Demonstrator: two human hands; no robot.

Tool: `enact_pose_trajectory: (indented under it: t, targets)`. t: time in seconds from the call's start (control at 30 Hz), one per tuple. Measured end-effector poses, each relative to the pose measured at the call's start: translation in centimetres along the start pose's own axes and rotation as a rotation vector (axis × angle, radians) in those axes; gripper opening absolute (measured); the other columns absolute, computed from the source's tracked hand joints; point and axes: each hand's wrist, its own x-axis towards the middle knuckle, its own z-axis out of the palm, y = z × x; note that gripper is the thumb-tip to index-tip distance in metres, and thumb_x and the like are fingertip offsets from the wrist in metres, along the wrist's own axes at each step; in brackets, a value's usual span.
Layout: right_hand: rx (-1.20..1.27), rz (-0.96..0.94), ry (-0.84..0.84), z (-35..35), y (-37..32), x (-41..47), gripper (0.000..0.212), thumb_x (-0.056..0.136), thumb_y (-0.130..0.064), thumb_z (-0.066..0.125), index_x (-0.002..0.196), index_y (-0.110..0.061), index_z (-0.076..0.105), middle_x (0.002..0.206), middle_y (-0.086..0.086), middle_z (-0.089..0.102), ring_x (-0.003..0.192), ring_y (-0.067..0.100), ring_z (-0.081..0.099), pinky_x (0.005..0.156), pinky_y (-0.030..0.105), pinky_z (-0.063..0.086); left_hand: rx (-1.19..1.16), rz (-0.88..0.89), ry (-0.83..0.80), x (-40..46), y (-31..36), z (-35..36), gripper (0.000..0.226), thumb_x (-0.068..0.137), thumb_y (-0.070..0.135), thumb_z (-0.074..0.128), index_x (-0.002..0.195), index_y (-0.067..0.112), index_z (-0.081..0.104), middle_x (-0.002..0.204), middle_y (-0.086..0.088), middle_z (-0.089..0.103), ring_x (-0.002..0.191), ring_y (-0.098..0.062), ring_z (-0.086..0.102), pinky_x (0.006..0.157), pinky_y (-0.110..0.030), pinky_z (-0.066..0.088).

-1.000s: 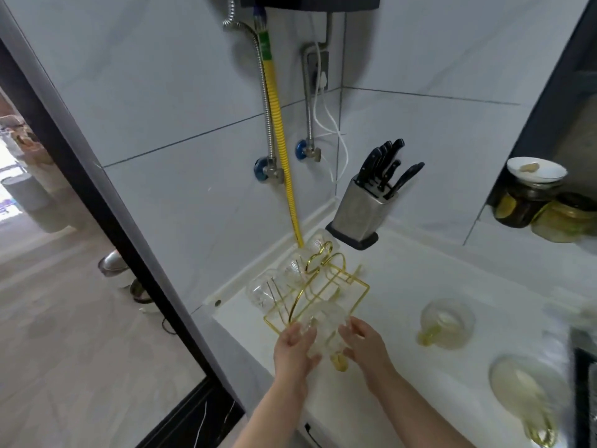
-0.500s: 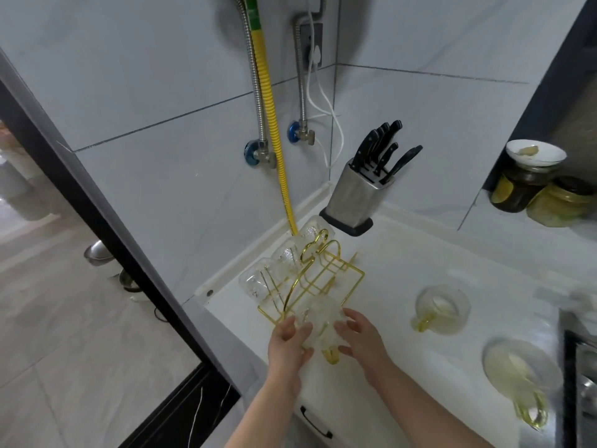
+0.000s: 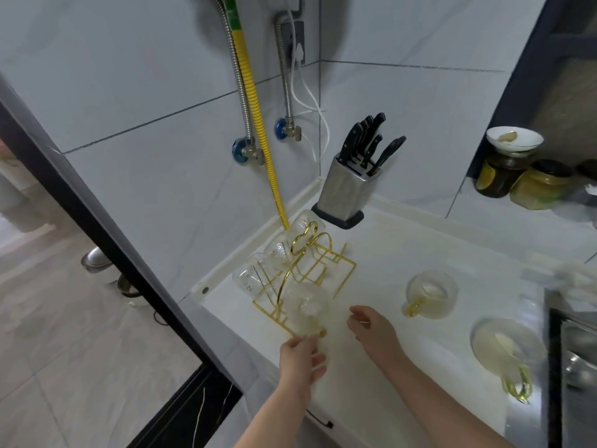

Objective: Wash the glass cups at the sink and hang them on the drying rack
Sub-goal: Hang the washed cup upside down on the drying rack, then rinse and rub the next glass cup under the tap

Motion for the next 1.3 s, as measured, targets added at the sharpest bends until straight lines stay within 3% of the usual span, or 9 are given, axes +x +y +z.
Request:
enact_pose_trajectory:
  t: [0.23, 0.47, 0.63, 0.7, 0.9, 1.0, 1.07, 1.2, 1.3]
  targets:
    - [-0.022, -0.094, 0.167, -7.2, 1.8, -2.4, 0.031, 0.093, -0.013, 0.059, 0.123, -0.018, 0.060, 0.107, -0.005, 0.063, 0.090, -0.005, 0.057, 0.072, 0.002, 0.040, 0.218, 0.004, -0.180, -1.0, -1.9, 5.5, 0.019, 0.094, 0.010, 0.058, 0.113, 0.005, 0.057, 0.084, -0.009, 0.061, 0.067, -0.020, 0.061, 0.057, -0.029, 0.052]
    - [-0.025, -0.060, 0.450, -15.8, 6.2, -5.5, 0.032, 0.093, -0.011, 0.059, 0.125, -0.012, 0.060, 0.113, 0.001, 0.065, 0.098, 0.012, 0.061, 0.087, 0.020, 0.043, 0.502, 0.142, -0.394, -1.8, -4.5, 13.9, 0.011, 0.091, 0.008, 0.059, 0.094, 0.018, 0.057, 0.087, -0.005, 0.061, 0.068, -0.014, 0.060, 0.058, -0.025, 0.050]
    - [-0.044, 0.045, 0.555, -20.7, 10.9, -7.2, 0.035, 0.092, -0.013, 0.061, 0.127, -0.013, 0.058, 0.118, 0.004, 0.064, 0.106, 0.014, 0.060, 0.087, 0.025, 0.045, 0.681, 0.225, -0.517, -2.3, -7.1, 19.7, 0.015, 0.093, 0.014, 0.059, 0.108, 0.019, 0.056, 0.092, 0.001, 0.058, 0.077, -0.011, 0.055, 0.064, -0.024, 0.049]
    - [-0.075, 0.109, 0.538, -22.1, 12.3, -7.2, 0.042, 0.091, -0.013, 0.062, 0.132, -0.012, 0.054, 0.123, 0.005, 0.062, 0.114, 0.019, 0.058, 0.089, 0.024, 0.043, 0.752, 0.276, -0.533, -2.0, -8.1, 21.8, 0.023, 0.093, 0.018, 0.060, 0.115, 0.020, 0.057, 0.105, -0.001, 0.060, 0.083, -0.011, 0.056, 0.076, -0.028, 0.050]
    - [0.026, 0.232, 0.334, -24.2, 15.0, -5.1, 0.064, 0.092, -0.024, 0.062, 0.147, -0.017, 0.032, 0.151, 0.005, 0.037, 0.136, 0.020, 0.040, 0.109, 0.032, 0.035, 0.731, 0.199, -0.521, -1.2, -9.9, 26.3, 0.048, 0.099, 0.028, 0.051, 0.145, 0.018, 0.040, 0.147, -0.004, 0.040, 0.132, -0.023, 0.043, 0.109, -0.043, 0.039]
    - [0.137, 0.256, 0.230, -24.8, 15.2, -3.9, 0.062, 0.094, -0.024, 0.058, 0.149, -0.019, 0.029, 0.151, 0.005, 0.036, 0.131, 0.017, 0.041, 0.103, 0.028, 0.035, 0.672, 0.097, -0.508, -1.2, -10.3, 27.4, 0.051, 0.101, 0.034, 0.044, 0.150, 0.024, 0.029, 0.148, -0.003, 0.039, 0.130, -0.023, 0.043, 0.091, -0.034, 0.048]
    - [0.127, 0.242, 0.155, -24.9, 15.9, -3.3, 0.058, 0.097, -0.023, 0.054, 0.148, -0.017, 0.029, 0.152, 0.004, 0.033, 0.135, 0.020, 0.038, 0.108, 0.031, 0.034, 0.637, 0.038, -0.508, -1.4, -10.7, 28.0, 0.051, 0.102, 0.035, 0.042, 0.150, 0.030, 0.026, 0.144, 0.000, 0.042, 0.125, -0.022, 0.046, 0.077, -0.028, 0.048]
    - [0.239, 0.183, 0.135, -25.1, 16.4, -3.3, 0.063, 0.095, -0.030, 0.056, 0.149, -0.026, 0.024, 0.151, -0.004, 0.034, 0.140, 0.016, 0.033, 0.115, 0.033, 0.028, 0.587, 0.044, -0.499, -1.2, -11.4, 28.6, 0.050, 0.101, 0.036, 0.044, 0.149, 0.033, 0.028, 0.145, -0.003, 0.044, 0.129, -0.025, 0.045, 0.083, -0.031, 0.047]
    - [0.253, 0.158, 0.114, -25.1, 16.9, -3.9, 0.063, 0.093, -0.040, 0.057, 0.148, -0.031, 0.026, 0.149, -0.015, 0.033, 0.139, 0.007, 0.030, 0.119, 0.038, 0.024, 0.579, 0.044, -0.477, -1.5, -11.8, 28.2, 0.048, 0.101, 0.035, 0.043, 0.148, 0.032, 0.032, 0.142, -0.007, 0.048, 0.131, -0.028, 0.045, 0.072, -0.025, 0.047]
